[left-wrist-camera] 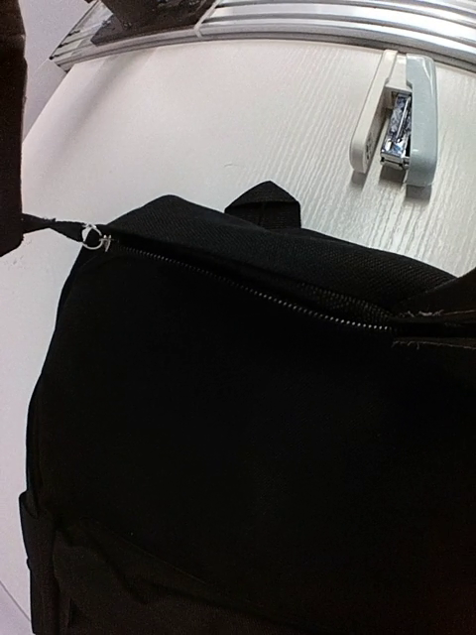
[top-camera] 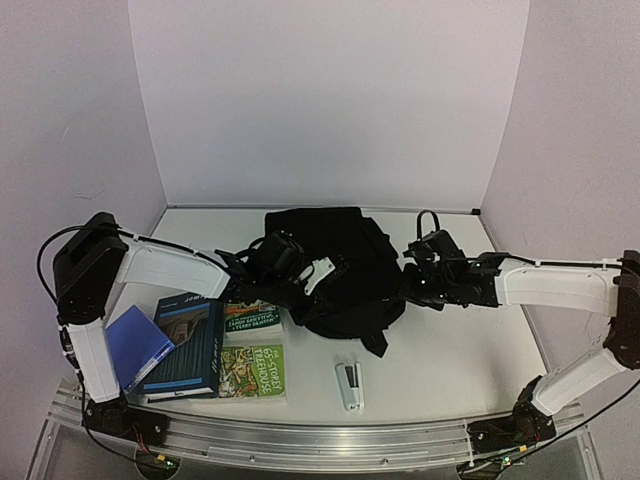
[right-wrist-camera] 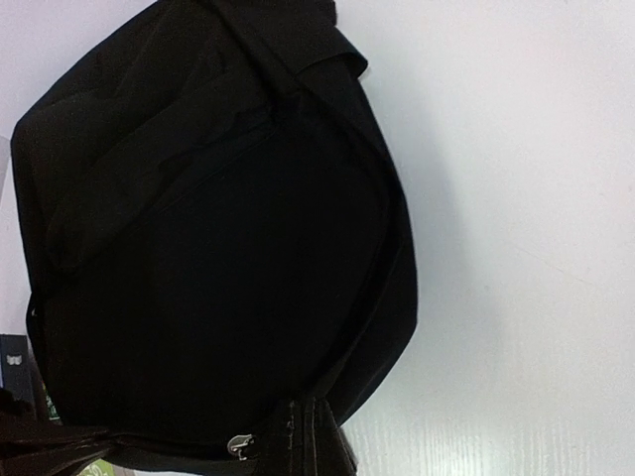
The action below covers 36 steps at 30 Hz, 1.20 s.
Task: Pack the student bag
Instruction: Unzip the student bag at the center of the board.
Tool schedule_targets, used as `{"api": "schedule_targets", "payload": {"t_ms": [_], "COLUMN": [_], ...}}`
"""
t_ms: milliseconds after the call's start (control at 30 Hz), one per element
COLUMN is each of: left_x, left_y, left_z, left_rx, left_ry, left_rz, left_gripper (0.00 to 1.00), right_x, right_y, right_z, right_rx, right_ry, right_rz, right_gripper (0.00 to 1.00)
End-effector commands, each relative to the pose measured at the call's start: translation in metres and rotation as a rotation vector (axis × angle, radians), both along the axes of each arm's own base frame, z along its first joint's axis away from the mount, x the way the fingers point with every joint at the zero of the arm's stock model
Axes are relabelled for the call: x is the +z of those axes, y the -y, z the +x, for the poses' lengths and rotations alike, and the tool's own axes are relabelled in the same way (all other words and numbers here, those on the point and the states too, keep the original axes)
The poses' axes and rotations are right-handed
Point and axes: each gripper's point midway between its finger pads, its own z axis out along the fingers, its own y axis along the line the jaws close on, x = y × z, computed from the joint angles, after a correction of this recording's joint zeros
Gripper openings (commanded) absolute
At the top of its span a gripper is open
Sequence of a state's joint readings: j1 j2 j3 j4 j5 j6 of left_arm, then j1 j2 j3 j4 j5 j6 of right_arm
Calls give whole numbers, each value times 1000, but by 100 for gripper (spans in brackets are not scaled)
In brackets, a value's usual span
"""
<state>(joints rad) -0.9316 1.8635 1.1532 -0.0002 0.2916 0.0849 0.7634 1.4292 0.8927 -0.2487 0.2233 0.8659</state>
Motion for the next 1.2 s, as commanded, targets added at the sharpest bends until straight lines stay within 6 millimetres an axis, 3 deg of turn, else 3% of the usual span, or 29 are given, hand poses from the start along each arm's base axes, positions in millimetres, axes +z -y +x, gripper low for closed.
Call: {"api": "schedule_targets", "payload": {"t_ms": [0, 233, 433, 533, 633, 700, 800, 867, 1000, 1167], "left_x": [4, -1, 9, 14, 25, 39, 61, 75, 99, 98], "left_y": [-24, -47, -56, -61, -56, -46, -26, -11, 19, 48], "left_z": [-4, -8, -11, -11, -12, -13, -13, -13, -8, -4], "left_rx": [81, 161, 198, 218, 206, 179, 121, 77, -9, -74], "left_ry": [-22, -32, -33, -23, -30, -46, -70, -77, -67, -91], "left_rz": [17, 42, 15, 7, -24, -61, -119, -164, -249, -272], "left_gripper": [0, 0, 0, 0, 2, 13, 48, 62, 72, 79], "right_x": [4, -10, -19, -18, -11, -6, 0, -1, -1, 1], "right_y": [41, 62, 78, 74, 56, 40, 31, 30, 29, 29], "right_z": [16, 31, 41, 43, 42, 38, 33, 30, 27, 28], "right_rx": [-133, -168, -191, -169, -84, -6, 49, 62, 72, 67], "right_ry": [47, 20, -3, -1, 18, 29, 38, 34, 31, 35], "right_rz": [-77, -142, -160, -135, -56, 8, 51, 56, 67, 68], "right_gripper": [0, 0, 0, 0, 0, 0, 0, 0, 0, 0]}}
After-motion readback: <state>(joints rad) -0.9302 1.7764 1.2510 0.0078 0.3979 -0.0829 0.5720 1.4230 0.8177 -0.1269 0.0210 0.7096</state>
